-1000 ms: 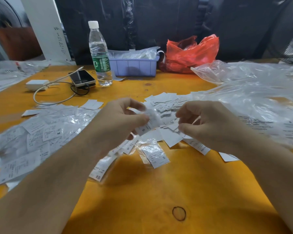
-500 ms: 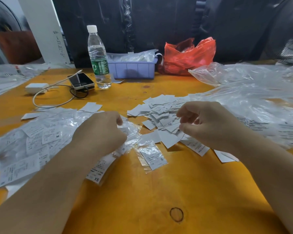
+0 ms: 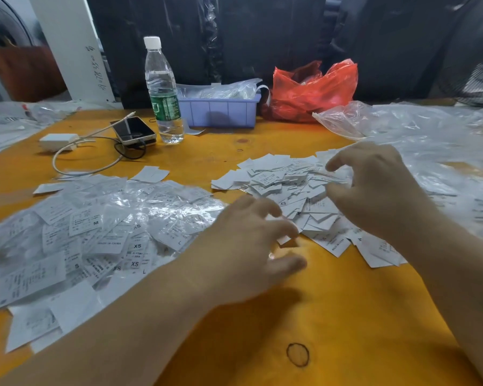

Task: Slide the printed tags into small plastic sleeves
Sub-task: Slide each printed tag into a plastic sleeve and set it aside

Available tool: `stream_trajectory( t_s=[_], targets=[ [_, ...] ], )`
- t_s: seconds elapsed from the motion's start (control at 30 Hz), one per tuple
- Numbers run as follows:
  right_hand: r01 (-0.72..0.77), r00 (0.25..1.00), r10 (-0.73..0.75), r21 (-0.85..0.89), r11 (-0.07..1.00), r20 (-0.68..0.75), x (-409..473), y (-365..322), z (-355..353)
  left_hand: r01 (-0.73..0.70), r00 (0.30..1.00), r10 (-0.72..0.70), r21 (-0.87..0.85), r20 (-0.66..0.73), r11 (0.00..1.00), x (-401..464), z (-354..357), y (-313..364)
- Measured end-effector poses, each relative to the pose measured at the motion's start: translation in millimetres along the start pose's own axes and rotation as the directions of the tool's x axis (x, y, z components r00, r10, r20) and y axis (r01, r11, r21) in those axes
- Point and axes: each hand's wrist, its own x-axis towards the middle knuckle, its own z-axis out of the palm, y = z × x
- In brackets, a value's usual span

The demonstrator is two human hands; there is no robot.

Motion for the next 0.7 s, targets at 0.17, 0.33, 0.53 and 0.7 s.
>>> stream_trajectory(
  t_s=[0.17, 0.33, 0.53, 0.7],
  targets=[
    [-0.190, 0.979, 0.194, -0.077, 0.979, 0.060, 4, 5, 0, -0.033, 0.988, 0.020, 0.080, 0.156, 0.996, 3, 11, -3],
    [-0.215, 0.908, 0.250, -0.138, 0.967, 0.336, -2, 2, 9, -0.020, 0.994, 0.006, 0.135, 0.108, 0.991, 3, 10, -6],
    [-0.218, 0.916, 0.244, -0.116, 0.969, 0.318, 0, 1, 5, -0.016, 0.998, 0.008, 0.103, 0.069, 0.995, 3, 3, -7],
    [-0.234, 0.912, 0.258, -0.113, 0.966, 0.318, 0, 1, 6, -0.059, 0.997, 0.059, 0.009, -0.040, 0.998, 1, 2, -3]
  ],
)
